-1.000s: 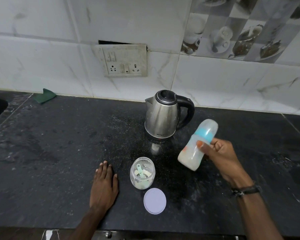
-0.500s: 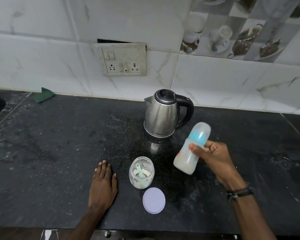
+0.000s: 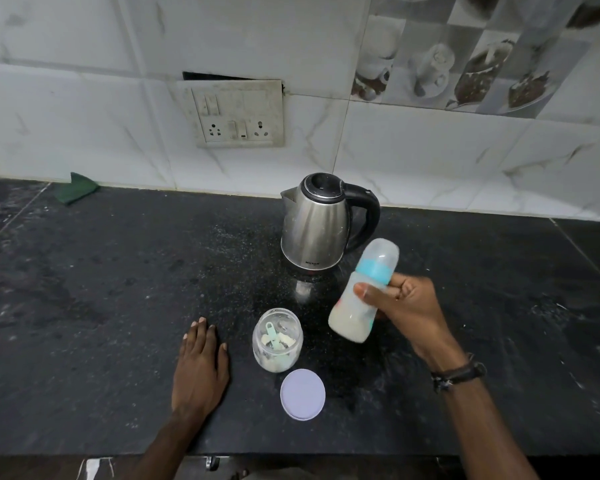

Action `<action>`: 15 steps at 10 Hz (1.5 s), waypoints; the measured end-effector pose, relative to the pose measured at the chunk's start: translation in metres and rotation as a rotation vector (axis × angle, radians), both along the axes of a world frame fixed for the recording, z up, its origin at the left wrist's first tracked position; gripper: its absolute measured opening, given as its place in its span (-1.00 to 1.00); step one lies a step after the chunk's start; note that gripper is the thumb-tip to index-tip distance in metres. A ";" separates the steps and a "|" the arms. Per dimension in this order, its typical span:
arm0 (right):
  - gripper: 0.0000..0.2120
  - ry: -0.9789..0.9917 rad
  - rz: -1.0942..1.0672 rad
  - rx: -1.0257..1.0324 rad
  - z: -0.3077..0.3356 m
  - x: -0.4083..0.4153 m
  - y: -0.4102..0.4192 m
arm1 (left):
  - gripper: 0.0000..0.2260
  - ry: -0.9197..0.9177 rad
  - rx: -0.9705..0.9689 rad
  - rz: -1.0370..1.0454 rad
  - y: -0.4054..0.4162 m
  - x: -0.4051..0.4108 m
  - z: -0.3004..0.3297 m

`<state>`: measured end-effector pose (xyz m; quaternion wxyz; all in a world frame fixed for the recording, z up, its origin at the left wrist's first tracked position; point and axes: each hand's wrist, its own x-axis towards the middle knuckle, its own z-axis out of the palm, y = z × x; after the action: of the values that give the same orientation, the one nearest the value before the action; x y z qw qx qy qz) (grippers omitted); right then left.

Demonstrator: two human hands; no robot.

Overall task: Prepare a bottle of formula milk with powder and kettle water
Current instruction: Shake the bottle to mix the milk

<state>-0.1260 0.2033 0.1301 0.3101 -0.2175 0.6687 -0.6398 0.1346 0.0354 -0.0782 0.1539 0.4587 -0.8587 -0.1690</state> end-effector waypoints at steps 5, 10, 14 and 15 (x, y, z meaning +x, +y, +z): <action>-0.70 0.004 -0.046 -0.112 0.004 -0.001 0.000 | -0.41 -0.008 0.001 0.002 -0.001 0.000 -0.001; -0.74 0.315 0.095 0.027 0.010 -0.024 0.011 | -0.44 0.005 0.002 0.005 0.000 0.000 -0.003; -0.69 0.417 0.138 0.123 0.012 -0.033 0.012 | -0.44 0.003 -0.011 -0.001 -0.001 0.000 -0.003; -0.71 0.386 0.205 0.145 0.011 -0.035 0.013 | -0.44 0.000 -0.005 -0.001 -0.001 0.001 -0.004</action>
<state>-0.1614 0.2160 0.1412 0.2545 -0.3798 0.7343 -0.5017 0.1359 0.0345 -0.0821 0.1550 0.4579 -0.8593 -0.1671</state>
